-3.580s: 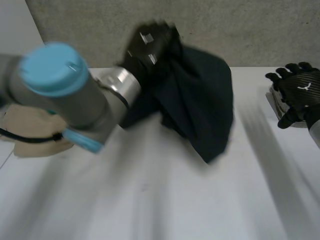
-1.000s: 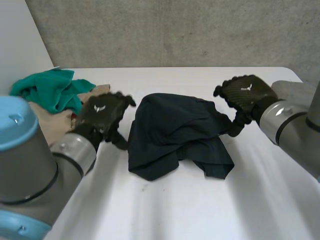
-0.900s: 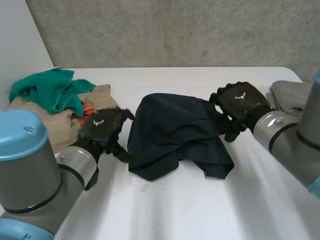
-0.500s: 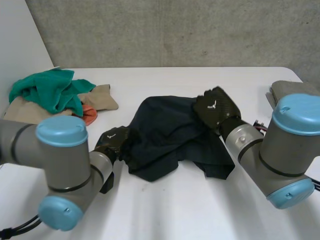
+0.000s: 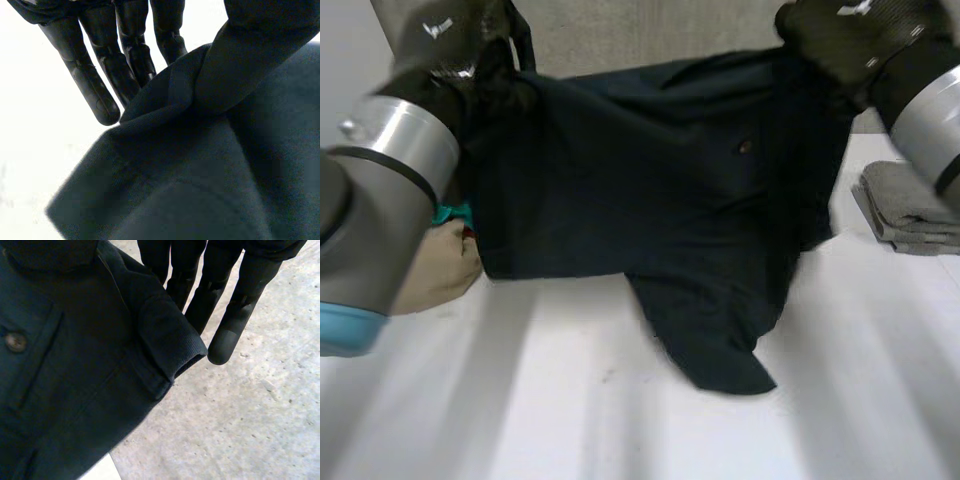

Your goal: Fold the laundry.

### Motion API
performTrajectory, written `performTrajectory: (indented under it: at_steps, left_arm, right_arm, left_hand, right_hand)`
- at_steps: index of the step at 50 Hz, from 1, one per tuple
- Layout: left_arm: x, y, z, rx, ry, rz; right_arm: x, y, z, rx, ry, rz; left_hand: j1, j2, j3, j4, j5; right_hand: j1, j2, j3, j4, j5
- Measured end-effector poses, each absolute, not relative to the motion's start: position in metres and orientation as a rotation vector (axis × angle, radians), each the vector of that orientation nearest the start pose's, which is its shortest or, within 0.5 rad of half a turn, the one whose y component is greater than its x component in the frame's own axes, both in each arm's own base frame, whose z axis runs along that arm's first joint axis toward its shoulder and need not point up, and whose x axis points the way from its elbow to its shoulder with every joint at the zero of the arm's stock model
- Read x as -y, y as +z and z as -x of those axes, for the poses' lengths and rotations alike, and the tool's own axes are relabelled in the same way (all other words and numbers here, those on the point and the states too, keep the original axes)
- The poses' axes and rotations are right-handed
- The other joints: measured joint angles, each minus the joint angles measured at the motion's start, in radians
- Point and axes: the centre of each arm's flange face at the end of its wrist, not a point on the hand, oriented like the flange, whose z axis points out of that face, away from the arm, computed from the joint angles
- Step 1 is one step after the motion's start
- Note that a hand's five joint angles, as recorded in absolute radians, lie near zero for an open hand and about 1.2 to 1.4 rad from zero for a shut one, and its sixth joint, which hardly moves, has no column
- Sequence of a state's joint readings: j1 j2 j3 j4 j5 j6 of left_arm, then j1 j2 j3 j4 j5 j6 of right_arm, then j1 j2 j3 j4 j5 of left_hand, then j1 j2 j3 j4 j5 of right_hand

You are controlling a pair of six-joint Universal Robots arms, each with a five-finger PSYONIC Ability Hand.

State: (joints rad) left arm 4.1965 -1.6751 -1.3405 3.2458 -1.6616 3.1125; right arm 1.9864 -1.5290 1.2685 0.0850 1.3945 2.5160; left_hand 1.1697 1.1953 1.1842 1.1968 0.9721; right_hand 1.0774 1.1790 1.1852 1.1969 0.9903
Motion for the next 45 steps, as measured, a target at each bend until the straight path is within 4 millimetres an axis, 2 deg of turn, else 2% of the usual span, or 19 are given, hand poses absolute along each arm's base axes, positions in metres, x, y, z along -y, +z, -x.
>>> performTrajectory:
  at_steps: [4,9,11,15,17,18,19,21,22,23,25,26,27,30,31,34,36,40,45]
  left_arm:
    - [0.237,0.357,0.276,-2.109,-2.643,-0.592]
    - [0.243,0.337,0.281,-2.112,-2.531,-0.729]
    - [0.255,0.31,0.289,-2.158,-2.423,-0.809]
    - [0.279,0.279,0.302,-2.19,-2.339,-0.861]
    - [0.286,0.275,0.305,-2.18,-2.337,-0.865]
    - [0.305,0.271,0.313,-2.123,-2.366,-0.864]
    - [0.31,0.271,0.315,-2.104,-2.379,-0.86]
    - [0.334,0.282,0.322,-1.954,-2.486,-0.819]
    - [0.334,0.282,0.322,-1.954,-2.486,-0.819]
    - [0.352,0.303,0.325,-1.777,-2.608,-0.756]
    - [0.362,0.32,0.326,-1.646,-2.693,-0.704]
    - [0.368,0.339,0.326,-1.505,-2.78,-0.647]
    - [0.37,0.347,0.326,-1.448,-2.814,-0.624]
    - [0.371,0.404,0.323,-1.058,-3.017,-0.47]
    - [0.369,0.415,0.322,-0.985,-3.052,-0.442]
    - [0.36,0.44,0.318,-0.835,-3.134,-0.388]
    - [0.355,0.448,0.317,-0.809,-3.167,-0.379]
    - [0.35,0.44,0.316,-0.902,-3.167,-0.415]
    - [0.342,0.394,0.315,-1.189,-3.073,-0.521]
  right_arm:
    - [0.234,0.393,-0.254,-1.729,-2.416,1.205]
    - [0.246,0.384,-0.246,-1.832,-2.35,1.215]
    - [0.262,0.362,-0.246,-1.923,-2.258,1.232]
    - [0.29,0.323,-0.252,-2.026,-2.129,1.231]
    - [0.296,0.318,-0.254,-2.032,-2.122,1.221]
    - [0.309,0.307,-0.258,-2.03,-2.128,1.187]
    - [0.314,0.305,-0.26,-2.025,-2.137,1.173]
    - [0.333,0.304,-0.265,-1.967,-2.226,1.083]
    - [0.333,0.304,-0.265,-1.967,-2.226,1.083]
    - [0.342,0.309,-0.267,-1.92,-2.29,1.027]
    - [0.357,0.327,-0.27,-1.786,-2.445,0.889]
    - [0.364,0.341,-0.271,-1.689,-2.539,0.806]
    - [0.366,0.346,-0.271,-1.658,-2.566,0.781]
    - [0.373,0.389,-0.27,-1.377,-2.768,0.583]
    - [0.372,0.404,-0.269,-1.272,-2.825,0.524]
    - [0.369,0.426,-0.269,-1.11,-2.896,0.444]
    - [0.364,0.438,-0.27,-1.026,-2.92,0.416]
    - [0.361,0.433,-0.274,-1.04,-2.899,0.442]
    - [0.365,0.394,-0.281,-1.218,-2.787,0.558]
  left_hand:
    - [0.0,0.0,0.0,0.0,0.0]
    - [0.0,0.0,0.0,0.0,0.012]
    - [0.0,0.002,0.005,0.001,0.017]
    - [0.0,0.002,0.008,0.004,0.017]
    - [0.0,0.003,0.008,0.004,0.017]
    - [0.0,0.003,0.008,0.004,0.017]
    - [0.0,0.003,0.008,0.004,0.017]
    - [0.0,0.003,0.009,0.005,0.017]
    - [0.0,0.003,0.009,0.005,0.017]
    - [0.0,0.003,0.009,0.005,0.017]
    - [0.0,0.003,0.009,0.005,0.017]
    - [0.0,0.003,0.009,0.005,0.017]
    - [0.0,0.003,0.009,0.005,0.017]
    - [0.0,0.003,0.009,0.005,0.017]
    - [0.0,0.003,0.009,0.005,0.017]
    - [0.0,0.003,0.009,0.005,0.017]
    - [0.0,0.003,0.009,0.005,0.017]
    - [0.0,0.003,0.009,0.005,0.026]
    - [0.0,0.004,0.009,0.005,0.031]
  right_hand:
    - [0.0,0.0,0.0,0.0,0.0]
    - [0.0,0.0,0.0,0.0,0.0]
    - [0.0,0.0,0.0,0.0,0.0]
    - [0.0,0.0,0.0,0.0,0.0]
    - [0.0,0.0,0.0,0.0,0.0]
    - [0.0,0.0,0.0,0.0,0.0]
    - [0.0,0.0,0.0,0.0,0.0]
    - [0.0,0.0,0.0,0.0,0.0]
    - [0.0,0.0,0.0,0.0,0.0]
    - [0.0,0.0,0.0,0.0,0.0]
    - [0.0,0.0,0.0,0.0,0.0]
    - [0.0,0.0,0.0,0.0,0.0]
    - [0.0,0.0,0.0,0.001,0.0]
    - [0.0,0.0,0.003,0.001,-0.001]
    - [0.0,0.0,0.005,0.001,-0.001]
    - [0.0,0.0,0.005,0.001,-0.001]
    - [0.0,0.0,0.005,0.001,-0.001]
    - [0.0,0.0,0.005,0.001,-0.001]
    - [0.0,0.001,0.005,0.001,-0.001]
